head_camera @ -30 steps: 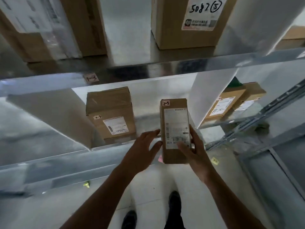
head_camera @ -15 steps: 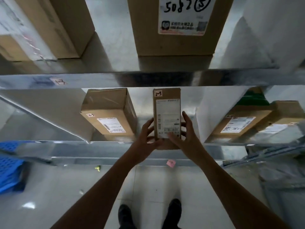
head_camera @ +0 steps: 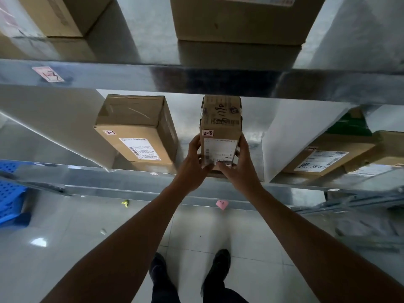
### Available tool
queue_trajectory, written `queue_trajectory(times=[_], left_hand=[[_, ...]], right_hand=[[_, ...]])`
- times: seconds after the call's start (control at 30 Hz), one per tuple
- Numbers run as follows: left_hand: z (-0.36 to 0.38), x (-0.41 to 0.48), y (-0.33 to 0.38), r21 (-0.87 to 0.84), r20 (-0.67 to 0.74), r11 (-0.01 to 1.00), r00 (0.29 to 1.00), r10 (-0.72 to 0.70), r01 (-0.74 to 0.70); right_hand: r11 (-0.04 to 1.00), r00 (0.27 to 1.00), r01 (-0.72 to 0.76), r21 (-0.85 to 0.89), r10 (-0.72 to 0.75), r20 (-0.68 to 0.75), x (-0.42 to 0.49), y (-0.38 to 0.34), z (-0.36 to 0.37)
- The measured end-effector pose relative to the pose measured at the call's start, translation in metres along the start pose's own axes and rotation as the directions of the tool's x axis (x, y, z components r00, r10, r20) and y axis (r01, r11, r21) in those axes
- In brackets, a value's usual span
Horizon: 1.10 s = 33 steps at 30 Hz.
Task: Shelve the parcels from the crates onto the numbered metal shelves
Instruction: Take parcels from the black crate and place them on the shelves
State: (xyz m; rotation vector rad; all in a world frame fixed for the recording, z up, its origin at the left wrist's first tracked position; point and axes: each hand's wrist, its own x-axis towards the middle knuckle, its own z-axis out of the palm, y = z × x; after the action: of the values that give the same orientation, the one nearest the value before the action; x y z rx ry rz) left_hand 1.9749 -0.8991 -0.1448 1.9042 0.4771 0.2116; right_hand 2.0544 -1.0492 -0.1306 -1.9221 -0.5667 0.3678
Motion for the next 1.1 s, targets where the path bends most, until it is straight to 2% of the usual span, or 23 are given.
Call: queue_trajectory(times=[0.33, 0.63, 0.73, 0.83, 0.93, 1.03, 1.1], left_hand=[[0.008, 0.019, -0.014, -0.036, -0.003, 0.999, 1.000, 0.004, -0.004], [0.003, 0.010, -0.009, -0.002, 0.032, 0.999, 0.999, -0.037, 0.037], [-0.012, -0.016, 0.008, 0.154, -0.090, 0.988, 0.996, -0.004, 0.018], [-0.036, -0.048, 0.029, 0.410, -0.187, 0.905, 0.960, 0.206, -0.115], [-0.061, -0.067, 0.048, 0.563, -0.225, 0.801, 0.895, 0.386, -0.204], [-0.089, -0.067, 0.061, 0.639, -0.301, 0.756, 0.859, 0.414, -0.140], [-0.106, -0.060, 0.066, 0.687, -0.337, 0.725, 0.864, 0.375, -0.046]], right_hand=[[0.998, 1.000, 0.002, -0.063, -0.004, -0.026, 0.012, 0.019, 0.006], [0.999, 0.999, -0.035, 0.032, 0.034, 0.015, 0.007, 0.010, 0.003], [0.996, 1.000, -0.022, 0.088, 0.022, -0.009, -0.005, -0.007, -0.005], [0.998, 0.997, 0.034, 0.044, -0.031, -0.068, -0.015, -0.025, -0.013], [0.996, 0.989, 0.088, 0.004, -0.087, -0.121, -0.017, -0.048, -0.018], [0.984, 0.974, 0.176, 0.003, -0.174, -0.146, -0.014, -0.070, -0.016], [0.977, 0.963, 0.214, -0.007, -0.212, -0.164, -0.013, -0.079, -0.014]])
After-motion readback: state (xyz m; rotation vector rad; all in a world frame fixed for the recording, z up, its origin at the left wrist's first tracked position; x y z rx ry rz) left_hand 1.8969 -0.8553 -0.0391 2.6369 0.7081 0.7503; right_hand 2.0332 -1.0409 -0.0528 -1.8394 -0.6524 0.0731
